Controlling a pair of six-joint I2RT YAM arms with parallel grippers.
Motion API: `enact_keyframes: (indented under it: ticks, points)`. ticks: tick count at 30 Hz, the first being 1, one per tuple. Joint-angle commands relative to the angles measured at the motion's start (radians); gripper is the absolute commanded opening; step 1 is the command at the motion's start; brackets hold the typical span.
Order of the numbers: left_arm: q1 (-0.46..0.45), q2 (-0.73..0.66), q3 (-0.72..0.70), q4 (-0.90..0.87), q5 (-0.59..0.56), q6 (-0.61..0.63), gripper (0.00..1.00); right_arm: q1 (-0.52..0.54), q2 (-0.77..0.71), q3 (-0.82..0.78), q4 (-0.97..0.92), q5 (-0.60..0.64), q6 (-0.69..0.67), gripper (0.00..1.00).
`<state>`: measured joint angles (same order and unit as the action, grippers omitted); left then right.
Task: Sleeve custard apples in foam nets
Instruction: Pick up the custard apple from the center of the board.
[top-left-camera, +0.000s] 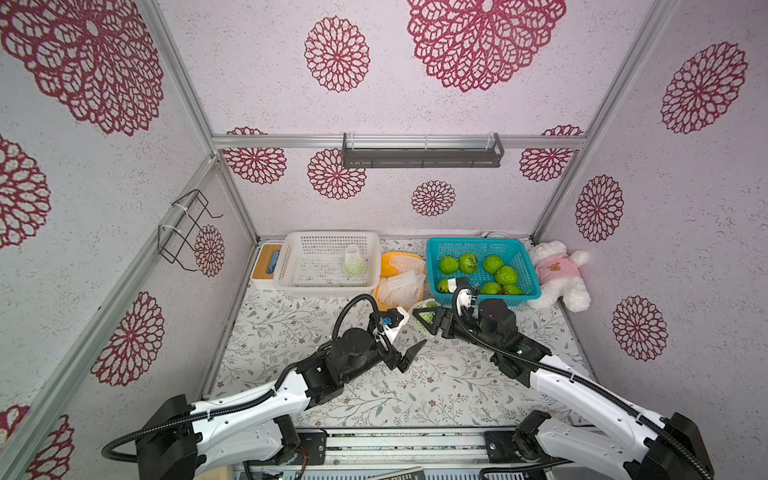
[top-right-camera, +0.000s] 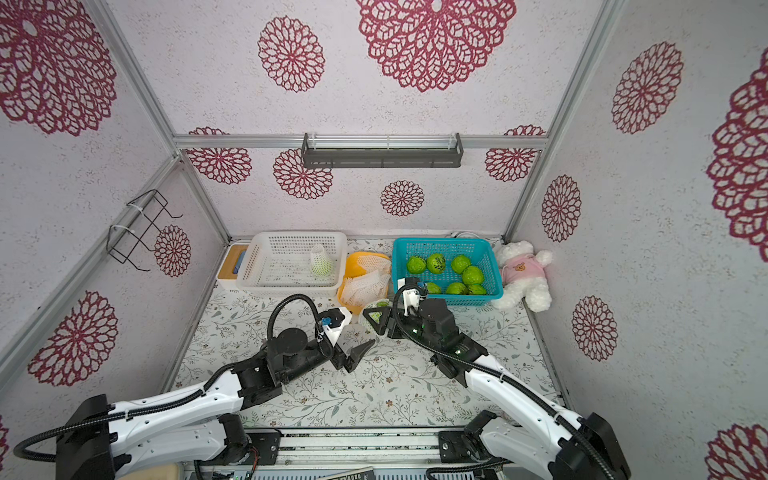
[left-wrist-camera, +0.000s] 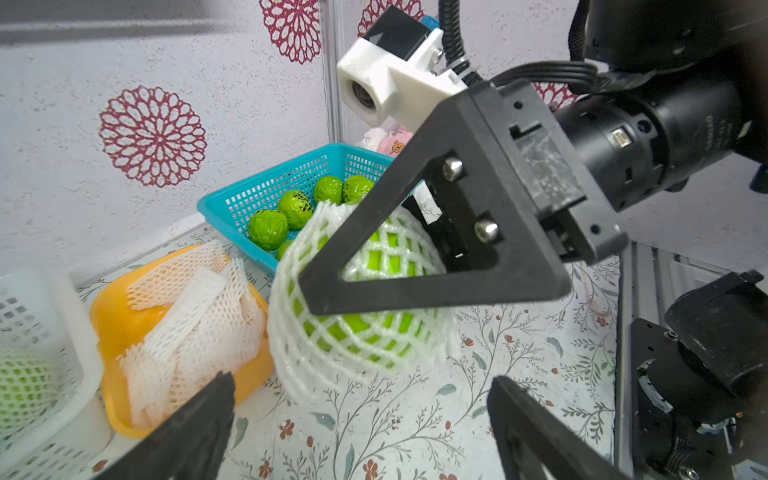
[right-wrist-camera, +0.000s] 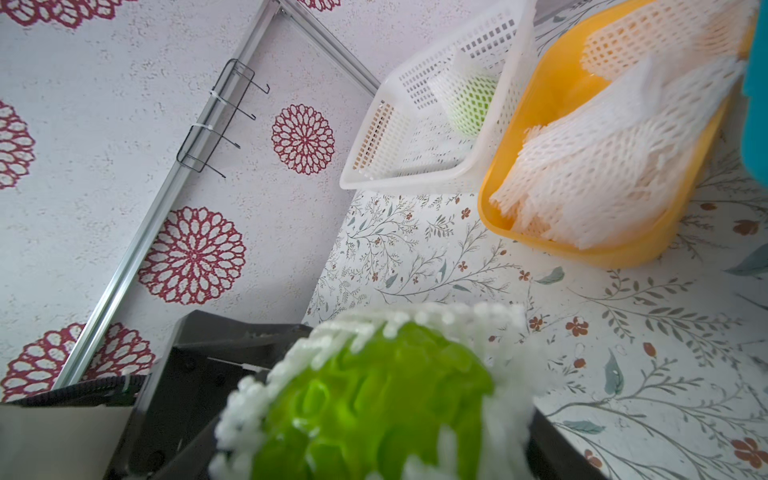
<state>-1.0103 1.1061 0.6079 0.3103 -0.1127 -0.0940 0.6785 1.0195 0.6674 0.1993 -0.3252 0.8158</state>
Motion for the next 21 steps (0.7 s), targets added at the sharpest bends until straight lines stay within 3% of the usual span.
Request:
enact_keyframes:
  ticks: [1,5,12,21]
  points:
    - [-0.007,0.026,0.032,0.122,0.051,-0.011,0.97,-0.005,-0.027,0.014,0.074,-0.049,0.019,0.64]
    - [-0.007,0.063,0.055,0.144,0.116,-0.022,0.97,-0.005,-0.029,0.009,0.087,-0.078,0.001,0.65]
    - [-0.005,0.109,0.084,0.154,0.112,-0.023,0.97,-0.003,-0.038,0.003,0.102,-0.11,-0.012,0.66]
    - [-0.005,0.109,0.061,0.207,-0.088,0.0,0.97,-0.004,-0.085,-0.015,0.095,-0.096,-0.007,0.67]
